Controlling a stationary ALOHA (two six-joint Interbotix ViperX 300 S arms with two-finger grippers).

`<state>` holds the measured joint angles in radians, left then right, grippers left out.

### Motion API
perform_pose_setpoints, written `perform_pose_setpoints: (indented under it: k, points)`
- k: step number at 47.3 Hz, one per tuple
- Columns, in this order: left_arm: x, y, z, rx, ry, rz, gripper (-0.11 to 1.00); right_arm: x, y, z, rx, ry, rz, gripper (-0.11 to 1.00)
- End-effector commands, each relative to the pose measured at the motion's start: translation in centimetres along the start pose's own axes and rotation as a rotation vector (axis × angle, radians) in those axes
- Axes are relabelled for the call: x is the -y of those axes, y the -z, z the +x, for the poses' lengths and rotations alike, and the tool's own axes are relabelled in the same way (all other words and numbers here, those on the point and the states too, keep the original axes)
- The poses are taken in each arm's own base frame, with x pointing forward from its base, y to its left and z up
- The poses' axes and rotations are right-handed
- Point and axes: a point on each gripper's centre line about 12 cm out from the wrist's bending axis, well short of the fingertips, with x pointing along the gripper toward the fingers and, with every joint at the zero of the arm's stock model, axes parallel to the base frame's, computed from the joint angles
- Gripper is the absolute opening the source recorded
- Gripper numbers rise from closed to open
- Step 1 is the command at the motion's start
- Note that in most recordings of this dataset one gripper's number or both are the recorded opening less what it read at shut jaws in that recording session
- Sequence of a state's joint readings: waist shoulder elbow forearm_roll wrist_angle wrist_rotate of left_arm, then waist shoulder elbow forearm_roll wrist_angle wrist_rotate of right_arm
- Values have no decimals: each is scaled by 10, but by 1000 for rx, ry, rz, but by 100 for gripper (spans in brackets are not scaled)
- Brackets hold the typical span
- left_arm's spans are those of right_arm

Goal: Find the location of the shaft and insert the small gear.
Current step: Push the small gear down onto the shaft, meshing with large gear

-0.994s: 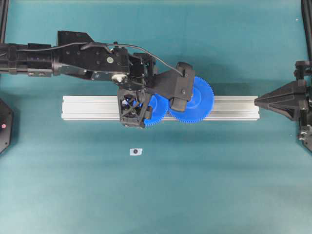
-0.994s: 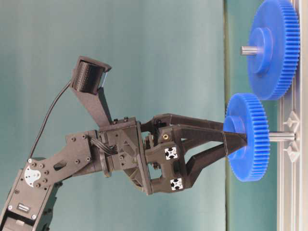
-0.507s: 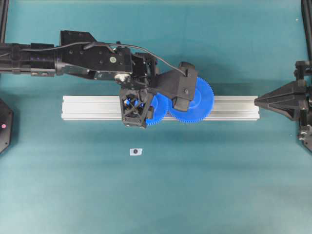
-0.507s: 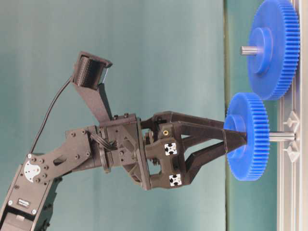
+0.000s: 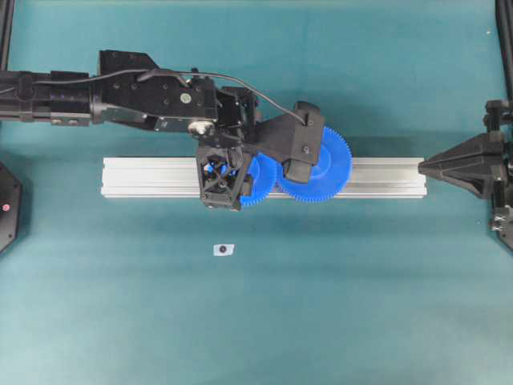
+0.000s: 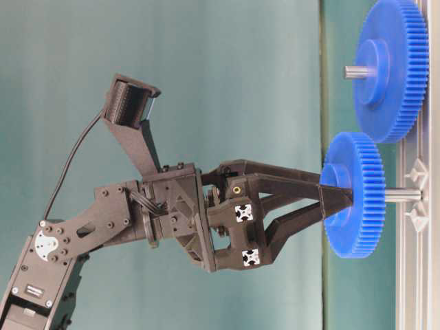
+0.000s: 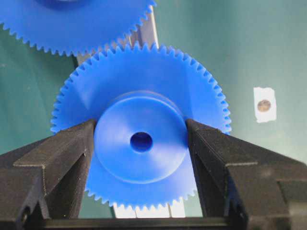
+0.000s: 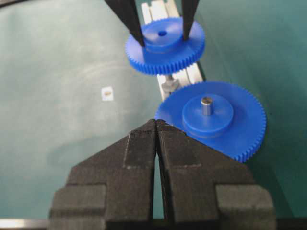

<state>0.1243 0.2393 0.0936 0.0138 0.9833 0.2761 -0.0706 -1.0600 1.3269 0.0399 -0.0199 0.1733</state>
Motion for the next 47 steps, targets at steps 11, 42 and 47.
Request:
perform_pose_setpoints:
  k: [11,42,47]
  points:
    - [-18,10,14,-28,-13,-33,64,-1,-5,1,13,0,10,1]
    - [-6,-12,-18,34,-21,7,83,-1,-6,0,17,-1,10,1]
    - [-5,-14,-26,38,-22,10,83,-1,-6,-1,20,-1,10,1]
